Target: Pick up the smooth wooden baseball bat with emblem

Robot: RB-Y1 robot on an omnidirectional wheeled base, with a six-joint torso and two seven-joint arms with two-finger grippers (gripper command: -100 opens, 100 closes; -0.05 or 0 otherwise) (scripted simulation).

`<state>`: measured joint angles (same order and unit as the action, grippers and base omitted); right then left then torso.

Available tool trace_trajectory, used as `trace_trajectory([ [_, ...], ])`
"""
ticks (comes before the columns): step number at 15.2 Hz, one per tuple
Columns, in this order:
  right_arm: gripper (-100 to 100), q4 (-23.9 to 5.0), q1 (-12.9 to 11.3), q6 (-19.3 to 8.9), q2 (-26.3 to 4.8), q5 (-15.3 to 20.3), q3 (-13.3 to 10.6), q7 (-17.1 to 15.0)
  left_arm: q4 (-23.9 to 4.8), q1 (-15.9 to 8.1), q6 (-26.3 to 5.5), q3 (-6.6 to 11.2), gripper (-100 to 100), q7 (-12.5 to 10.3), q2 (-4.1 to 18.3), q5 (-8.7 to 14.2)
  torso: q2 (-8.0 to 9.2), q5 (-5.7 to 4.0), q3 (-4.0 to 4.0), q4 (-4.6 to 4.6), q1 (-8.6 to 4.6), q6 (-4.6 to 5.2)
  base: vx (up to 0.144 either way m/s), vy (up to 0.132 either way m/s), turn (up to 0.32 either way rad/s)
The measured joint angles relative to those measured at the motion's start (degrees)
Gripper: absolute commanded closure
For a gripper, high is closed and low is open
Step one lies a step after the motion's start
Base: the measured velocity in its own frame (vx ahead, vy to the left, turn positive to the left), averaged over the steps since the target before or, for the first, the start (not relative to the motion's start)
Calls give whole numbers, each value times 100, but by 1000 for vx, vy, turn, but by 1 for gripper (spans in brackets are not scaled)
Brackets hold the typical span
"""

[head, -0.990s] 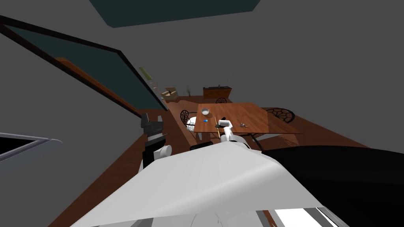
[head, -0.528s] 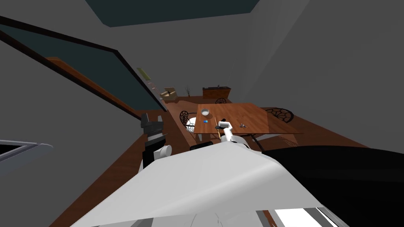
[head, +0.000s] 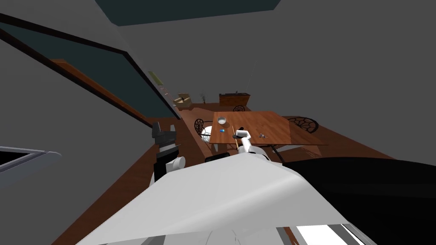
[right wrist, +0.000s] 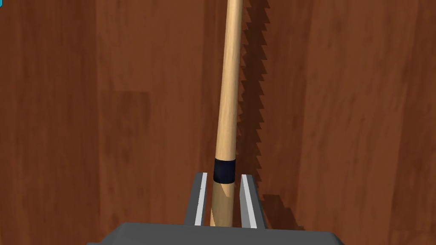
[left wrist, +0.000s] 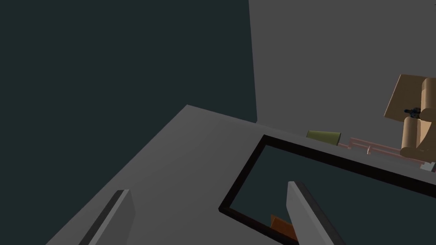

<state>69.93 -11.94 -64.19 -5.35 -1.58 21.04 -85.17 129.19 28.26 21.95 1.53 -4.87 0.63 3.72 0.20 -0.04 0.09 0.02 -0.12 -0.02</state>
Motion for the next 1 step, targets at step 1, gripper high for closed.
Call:
trace_trajectory([
  [1,100,31,-34,-70,-6,16,-12,-42,0,0,0,0,0,0,0,0,5,0,3,1,-1,1,-45,-5,14],
])
